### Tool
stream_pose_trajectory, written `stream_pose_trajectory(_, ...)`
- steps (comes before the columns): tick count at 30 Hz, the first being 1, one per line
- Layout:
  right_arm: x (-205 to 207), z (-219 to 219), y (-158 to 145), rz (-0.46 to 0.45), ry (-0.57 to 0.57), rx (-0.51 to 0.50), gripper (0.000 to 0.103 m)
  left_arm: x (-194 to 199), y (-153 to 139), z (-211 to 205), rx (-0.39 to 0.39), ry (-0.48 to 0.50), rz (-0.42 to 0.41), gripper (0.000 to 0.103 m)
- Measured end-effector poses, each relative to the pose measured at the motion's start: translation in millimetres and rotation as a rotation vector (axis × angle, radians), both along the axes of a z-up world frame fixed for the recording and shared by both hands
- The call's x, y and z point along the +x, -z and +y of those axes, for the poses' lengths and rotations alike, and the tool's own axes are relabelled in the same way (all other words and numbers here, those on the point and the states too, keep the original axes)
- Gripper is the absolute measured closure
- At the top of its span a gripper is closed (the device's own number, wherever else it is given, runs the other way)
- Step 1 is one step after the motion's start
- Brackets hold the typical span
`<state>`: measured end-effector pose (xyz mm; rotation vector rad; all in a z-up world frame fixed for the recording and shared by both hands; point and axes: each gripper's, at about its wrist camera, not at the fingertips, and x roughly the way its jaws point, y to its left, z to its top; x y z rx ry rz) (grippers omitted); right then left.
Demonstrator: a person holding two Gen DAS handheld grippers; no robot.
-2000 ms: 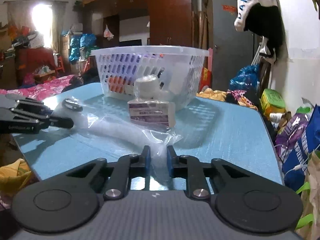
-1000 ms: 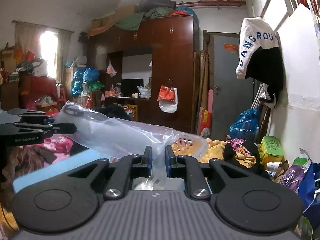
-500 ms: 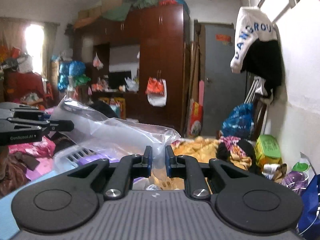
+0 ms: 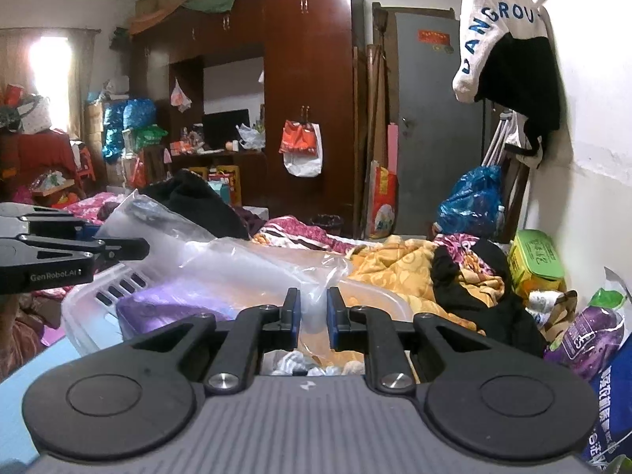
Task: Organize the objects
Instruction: 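Carry the clear bag over the basket and open both tools, then grasp the white roll with the left tool while the right tool grasps the medicine box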
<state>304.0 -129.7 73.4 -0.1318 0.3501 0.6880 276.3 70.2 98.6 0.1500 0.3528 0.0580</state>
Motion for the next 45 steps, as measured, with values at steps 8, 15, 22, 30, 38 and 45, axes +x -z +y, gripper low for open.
stream_pose_trajectory(8,-31.3,-26.2,-7.1,-0.082,0.050,0.035,0.005,-40.6,-12.9,-2.6,0.026,-0.050,-0.103,0.033)
stream_pose_trajectory(15,-113.4,-85.1,47.5,-0.023,-0.049,0.108,0.000,-137.5,33.3,-50.1,-0.017,0.059,-0.141,0.022)
stream_pose_trajectory(22,-126.4,-61.9,93.6,0.045,-0.048,-0.030,0.000,-114.7,77.9,-77.9,-0.139,0.121,-0.019,0.022)
stream_pose_trajectory(30,-120.3,-48.0,107.4,0.114,-0.041,-0.070,0.009,-82.5,87.3,-102.9,-0.183,0.145,0.050,0.022)
stream_pose_trajectory(38,-118.4,-48.0,113.3,0.162,-0.002,-0.094,0.036,-53.6,95.5,-119.8,-0.189,0.121,0.113,0.036)
stream_pose_trajectory(45,-125.1,-53.2,111.7,0.124,-0.010,-0.059,0.038,-64.9,95.3,-122.5,-0.180,0.139,0.084,0.057)
